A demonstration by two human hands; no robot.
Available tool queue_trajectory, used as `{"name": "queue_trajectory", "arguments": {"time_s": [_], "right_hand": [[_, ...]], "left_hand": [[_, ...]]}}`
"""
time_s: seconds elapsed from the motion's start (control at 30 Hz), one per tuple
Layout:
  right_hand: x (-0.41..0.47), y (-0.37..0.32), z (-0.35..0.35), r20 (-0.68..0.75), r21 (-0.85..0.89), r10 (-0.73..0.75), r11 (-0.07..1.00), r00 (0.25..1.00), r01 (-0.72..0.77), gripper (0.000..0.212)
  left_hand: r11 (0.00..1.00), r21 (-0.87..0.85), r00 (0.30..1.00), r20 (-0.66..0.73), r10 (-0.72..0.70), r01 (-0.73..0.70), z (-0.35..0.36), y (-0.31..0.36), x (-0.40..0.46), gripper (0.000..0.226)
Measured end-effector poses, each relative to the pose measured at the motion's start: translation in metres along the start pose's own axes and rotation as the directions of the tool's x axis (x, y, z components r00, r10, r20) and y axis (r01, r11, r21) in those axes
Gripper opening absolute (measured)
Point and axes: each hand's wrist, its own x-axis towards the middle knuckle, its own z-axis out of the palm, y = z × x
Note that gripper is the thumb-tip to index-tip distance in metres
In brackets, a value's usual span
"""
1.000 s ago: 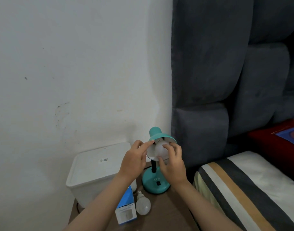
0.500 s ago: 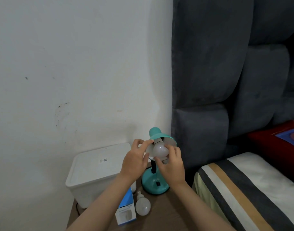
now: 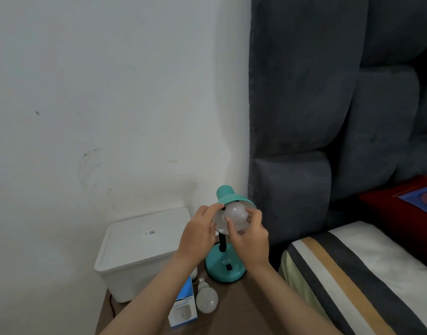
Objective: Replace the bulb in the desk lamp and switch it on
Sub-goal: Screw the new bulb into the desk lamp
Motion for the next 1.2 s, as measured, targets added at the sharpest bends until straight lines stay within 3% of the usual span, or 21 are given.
{"name": "queue_trajectory", "arguments": {"time_s": [0.17,0.27,0.4,0.67,0.77,0.93,1.13,1.2], "right_hand": [[-0.002,-0.004,0.001,0.011,-0.044,0.081,0.996,0.997,-0.080,0.050],[-0.002,-0.007,0.003,-0.035,0.005,-0.009,1.000,0.999,0.010,0.045],[-0.005,-0.003,0.003,0.027,0.033,-0.113,0.993,0.993,0.112,0.046],[-0.008,-0.005,-0.003,0.035,0.069,0.106,0.992,0.994,-0.108,0.049],[-0.010,-0.008,0.000,-0.020,0.065,0.029,0.998,0.999,-0.027,0.047],[-0.011,-0.006,0.002,0.035,0.024,-0.111,0.994,0.993,0.110,0.043],[-0.007,-0.011,0.000,-0.049,0.067,-0.005,0.998,0.999,0.009,0.041],[-0.005,-0.016,-0.001,-0.068,0.133,0.109,0.986,0.992,-0.099,0.041]], "left_hand": [[1.000,-0.001,1.000,0.004,-0.012,0.012,0.000,0.003,-0.001,0.052],[1.000,-0.005,1.000,0.006,-0.019,0.019,-0.001,0.005,-0.001,0.053],[0.999,-0.005,0.999,-0.001,-0.042,0.042,-0.002,0.007,-0.001,0.053],[0.999,0.044,0.999,0.019,-0.032,0.031,0.000,0.008,-0.002,0.049],[0.999,0.037,1.000,0.010,-0.028,0.028,0.000,0.010,-0.003,0.048],[0.998,0.045,0.999,-0.007,-0.037,0.037,-0.001,0.010,-0.003,0.047],[0.999,0.044,1.000,0.000,-0.026,0.026,0.001,0.012,-0.003,0.046],[0.999,0.039,1.000,0.003,-0.027,0.027,0.001,0.011,-0.003,0.046]]}}
